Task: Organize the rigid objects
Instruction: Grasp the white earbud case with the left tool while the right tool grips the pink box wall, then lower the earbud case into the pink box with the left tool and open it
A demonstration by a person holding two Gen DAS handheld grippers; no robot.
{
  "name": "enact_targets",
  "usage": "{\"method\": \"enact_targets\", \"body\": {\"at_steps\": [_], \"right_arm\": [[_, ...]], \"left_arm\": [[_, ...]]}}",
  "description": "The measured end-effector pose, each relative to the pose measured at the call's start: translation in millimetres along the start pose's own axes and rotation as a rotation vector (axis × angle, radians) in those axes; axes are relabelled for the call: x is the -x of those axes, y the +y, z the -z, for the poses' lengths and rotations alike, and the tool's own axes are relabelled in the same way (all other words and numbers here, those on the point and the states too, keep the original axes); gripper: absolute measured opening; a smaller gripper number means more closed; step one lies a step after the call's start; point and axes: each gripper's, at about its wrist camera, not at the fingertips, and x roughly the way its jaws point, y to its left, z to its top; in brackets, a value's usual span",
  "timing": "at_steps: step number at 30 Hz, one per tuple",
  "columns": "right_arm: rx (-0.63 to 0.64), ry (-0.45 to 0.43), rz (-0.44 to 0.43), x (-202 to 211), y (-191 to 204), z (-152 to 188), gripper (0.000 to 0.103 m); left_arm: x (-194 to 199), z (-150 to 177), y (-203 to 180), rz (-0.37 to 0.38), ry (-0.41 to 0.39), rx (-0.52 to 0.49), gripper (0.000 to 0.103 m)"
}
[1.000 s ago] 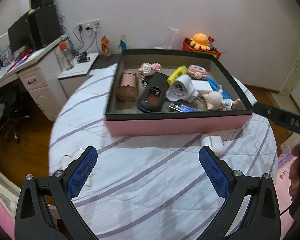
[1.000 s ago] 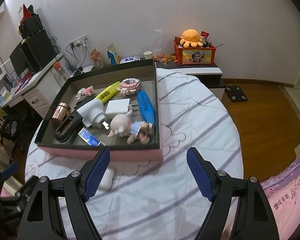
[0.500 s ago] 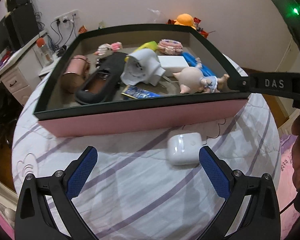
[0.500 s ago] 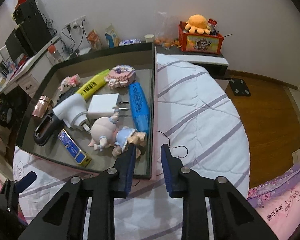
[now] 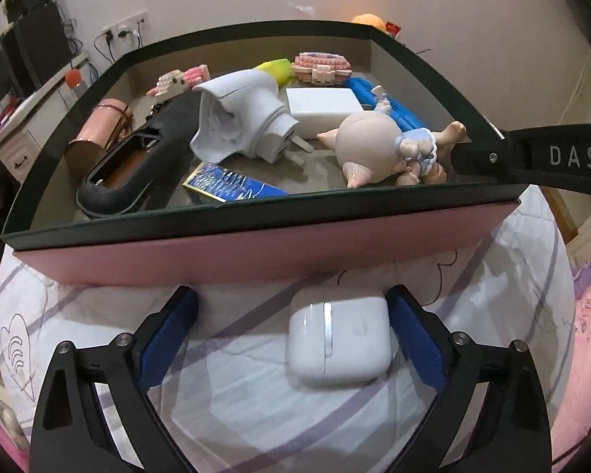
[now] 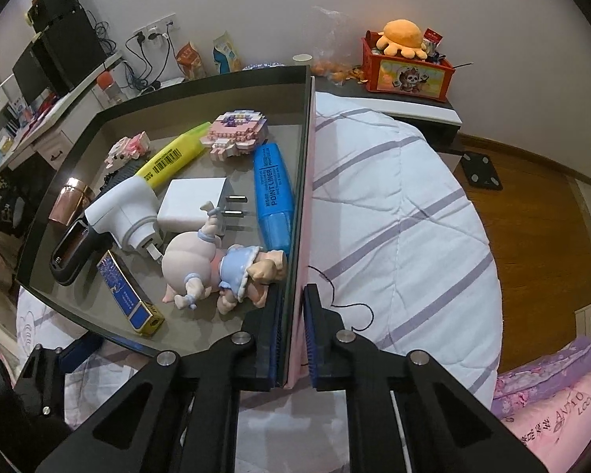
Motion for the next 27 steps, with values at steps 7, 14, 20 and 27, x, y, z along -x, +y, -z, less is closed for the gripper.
{"method": "enact_targets", "body": {"at_steps": [7, 14, 20, 27], "right_arm": [[0.001, -0.001, 0.0, 0, 0, -1, 0.01], [0.001, 0.0, 0.009, 2, 0, 0, 0.01], [-0.003, -0.001, 0.017, 5, 2, 3, 0.01], [-0.006, -0.002, 0.028, 7, 6, 5, 0.01]], "left_arm": [[10, 7, -2, 0.013, -0.036, -0.032, 0.054], [20, 12, 3, 0.085, -0.036, -0.041, 0.044], [37, 14, 16, 0.11, -0.06, -0.03, 0.044], [66, 15, 42, 0.108, -0.105, 0.012, 0.044]]}}
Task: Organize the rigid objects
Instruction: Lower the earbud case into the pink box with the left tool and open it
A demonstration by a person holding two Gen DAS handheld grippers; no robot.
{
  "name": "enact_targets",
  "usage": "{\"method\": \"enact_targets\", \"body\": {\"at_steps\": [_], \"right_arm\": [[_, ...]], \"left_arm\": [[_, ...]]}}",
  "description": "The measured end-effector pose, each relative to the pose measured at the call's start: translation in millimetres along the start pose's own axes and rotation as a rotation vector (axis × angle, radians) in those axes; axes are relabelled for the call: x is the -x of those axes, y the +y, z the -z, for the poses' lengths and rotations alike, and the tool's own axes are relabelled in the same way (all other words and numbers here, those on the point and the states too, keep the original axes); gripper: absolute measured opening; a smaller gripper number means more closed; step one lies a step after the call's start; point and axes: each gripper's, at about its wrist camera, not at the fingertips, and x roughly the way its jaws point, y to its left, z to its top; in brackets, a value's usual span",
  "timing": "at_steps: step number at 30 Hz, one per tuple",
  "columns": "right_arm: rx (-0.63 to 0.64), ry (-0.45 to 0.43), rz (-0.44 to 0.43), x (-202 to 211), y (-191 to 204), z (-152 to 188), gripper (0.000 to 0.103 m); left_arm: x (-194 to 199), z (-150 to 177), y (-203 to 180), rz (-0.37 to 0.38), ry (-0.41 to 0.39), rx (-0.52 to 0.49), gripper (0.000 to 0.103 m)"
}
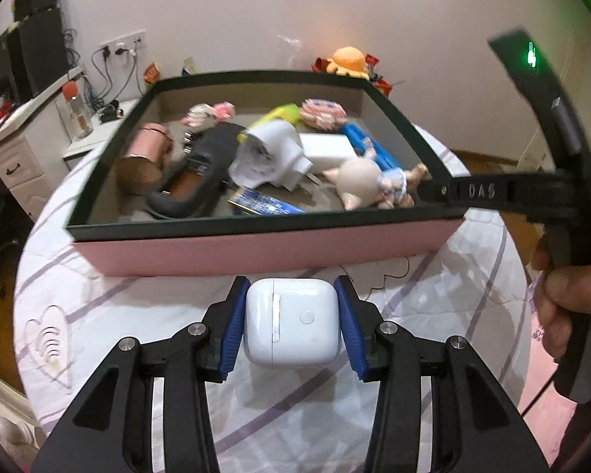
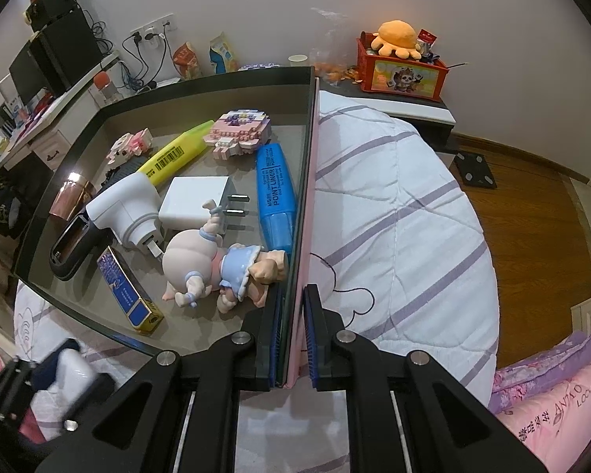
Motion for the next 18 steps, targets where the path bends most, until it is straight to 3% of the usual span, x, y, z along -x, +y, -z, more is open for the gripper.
{"method": "enact_targets", "body": {"at_steps": [11, 18], "right_arm": [[-0.006, -0.001, 0.005, 1, 2, 1, 0.01], [-0.006, 0.0, 0.004, 1, 2, 1, 0.01]], "left_arm": [[45, -29, 38, -0.012, -0.1, 0.043, 0.044], [26, -69, 54, -0.029, -0.13, 0.044, 0.044]]}}
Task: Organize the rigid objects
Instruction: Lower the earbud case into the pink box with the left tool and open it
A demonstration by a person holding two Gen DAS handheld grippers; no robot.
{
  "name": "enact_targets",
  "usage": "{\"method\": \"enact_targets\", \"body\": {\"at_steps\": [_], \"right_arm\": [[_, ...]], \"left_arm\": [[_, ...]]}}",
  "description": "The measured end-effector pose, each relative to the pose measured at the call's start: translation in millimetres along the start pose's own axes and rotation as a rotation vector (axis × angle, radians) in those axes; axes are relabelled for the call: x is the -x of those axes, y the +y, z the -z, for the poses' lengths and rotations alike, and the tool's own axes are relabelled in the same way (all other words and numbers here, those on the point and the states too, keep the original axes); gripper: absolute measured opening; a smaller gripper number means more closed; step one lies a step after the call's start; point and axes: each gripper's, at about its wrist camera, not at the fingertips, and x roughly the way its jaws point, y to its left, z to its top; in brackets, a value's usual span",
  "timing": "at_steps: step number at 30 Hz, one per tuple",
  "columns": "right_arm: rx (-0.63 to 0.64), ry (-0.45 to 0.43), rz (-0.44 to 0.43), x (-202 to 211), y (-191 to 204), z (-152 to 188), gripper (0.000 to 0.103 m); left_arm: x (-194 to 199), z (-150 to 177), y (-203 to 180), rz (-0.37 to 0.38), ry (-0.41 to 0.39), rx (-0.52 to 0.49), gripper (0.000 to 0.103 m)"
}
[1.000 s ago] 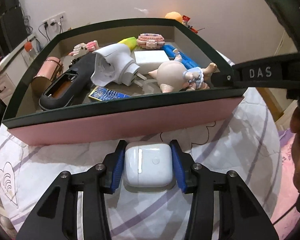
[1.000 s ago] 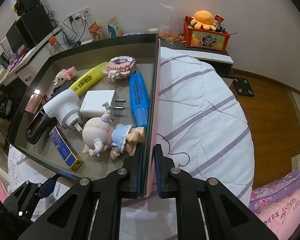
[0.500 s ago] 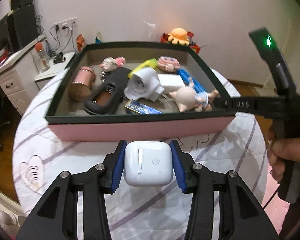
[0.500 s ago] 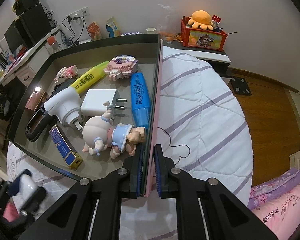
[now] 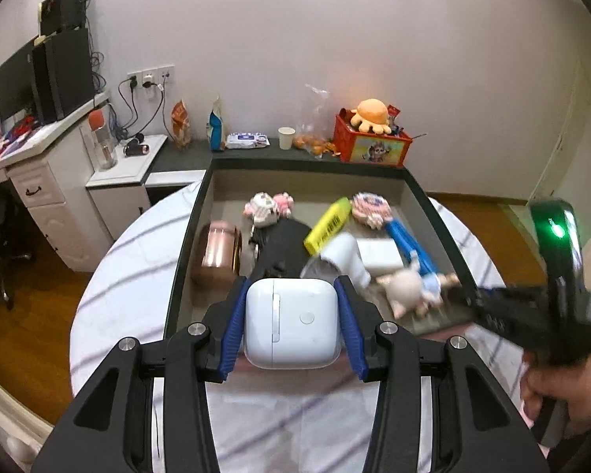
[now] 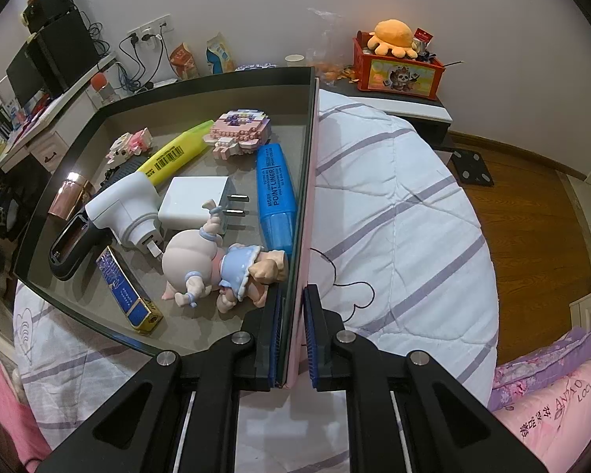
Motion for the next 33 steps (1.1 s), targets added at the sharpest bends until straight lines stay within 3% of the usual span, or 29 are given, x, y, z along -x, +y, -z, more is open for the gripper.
{"method": "enact_targets", "body": {"at_steps": [7, 14, 25, 26, 28, 29, 30, 33], "right_arm": [[-0.002, 0.006, 0.007, 0, 0, 1, 0.01], [-0.013, 0.013, 0.015, -2, 2, -1, 0.01], [-0.019, 0.018, 0.019, -6, 4, -2, 0.01], [-0.021, 0.018, 0.018, -6, 4, -2, 0.01], [-0.02, 0.018, 0.019, -6, 4, -2, 0.01], [-0.019, 0.018, 0.019, -5, 4, -2, 0.01], [-0.02, 0.018, 0.019, -6, 3, -2, 0.01], [-0.02, 0.018, 0.019, -5, 4, -2, 0.01]], "left_arm": [[-42, -20, 0, 0.016, 0.033, -0.002, 0.044], [-75, -19, -2, 0.016, 0.108, -0.021, 0.044], [-80, -24, -3, 0.001, 0.118, -0.032, 0.046], [-81, -25, -4, -0.009, 0.12, -0.038, 0.048], [-81, -26, -3, -0.023, 0.116, -0.037, 0.082], [-77, -26, -2, -0.033, 0.099, -0.031, 0.09], [-73, -27, -2, -0.039, 0.081, -0.033, 0.095], [-65, -27, -3, -0.043, 0.062, -0.041, 0.096]]}}
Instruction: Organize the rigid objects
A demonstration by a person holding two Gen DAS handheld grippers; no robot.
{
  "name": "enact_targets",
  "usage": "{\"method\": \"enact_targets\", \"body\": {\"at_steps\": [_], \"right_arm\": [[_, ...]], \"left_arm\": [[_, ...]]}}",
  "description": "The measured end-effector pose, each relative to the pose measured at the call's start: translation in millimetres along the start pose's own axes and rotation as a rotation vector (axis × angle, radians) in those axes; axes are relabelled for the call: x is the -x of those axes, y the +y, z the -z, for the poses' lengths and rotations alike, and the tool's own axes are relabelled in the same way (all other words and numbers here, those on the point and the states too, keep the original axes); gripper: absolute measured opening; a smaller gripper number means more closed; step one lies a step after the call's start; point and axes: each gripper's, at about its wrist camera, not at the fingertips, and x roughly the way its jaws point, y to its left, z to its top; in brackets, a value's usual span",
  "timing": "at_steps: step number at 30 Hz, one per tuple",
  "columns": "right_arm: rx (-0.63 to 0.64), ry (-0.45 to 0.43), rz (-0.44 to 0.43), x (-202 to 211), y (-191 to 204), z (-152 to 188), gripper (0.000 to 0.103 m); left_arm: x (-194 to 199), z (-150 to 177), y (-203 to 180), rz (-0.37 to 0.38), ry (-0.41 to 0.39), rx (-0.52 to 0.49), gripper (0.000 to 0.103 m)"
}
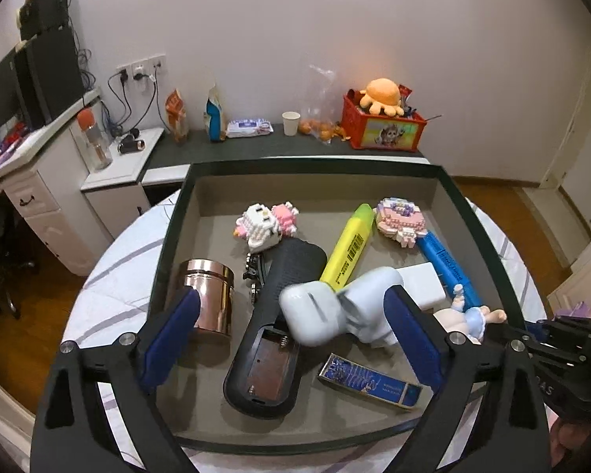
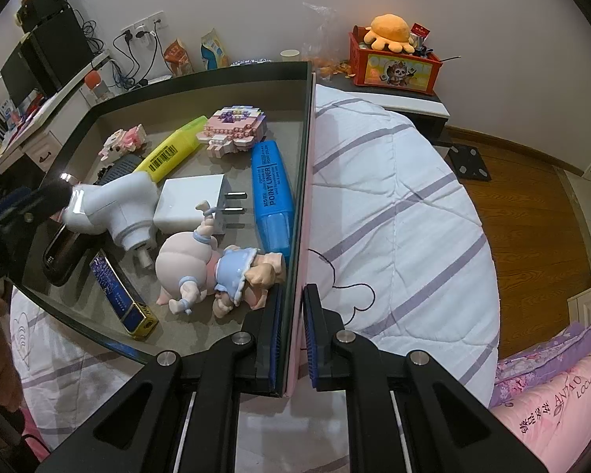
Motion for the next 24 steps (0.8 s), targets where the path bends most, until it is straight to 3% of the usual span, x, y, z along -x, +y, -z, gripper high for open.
{"method": "enact_targets", "body": {"at_steps": [24], "right_arm": [[-0.006, -0.012, 0.035, 10, 7, 5, 0.01]], "left_arm": [[65, 39, 14, -0.041, 0.013, 0.0, 0.103]]}}
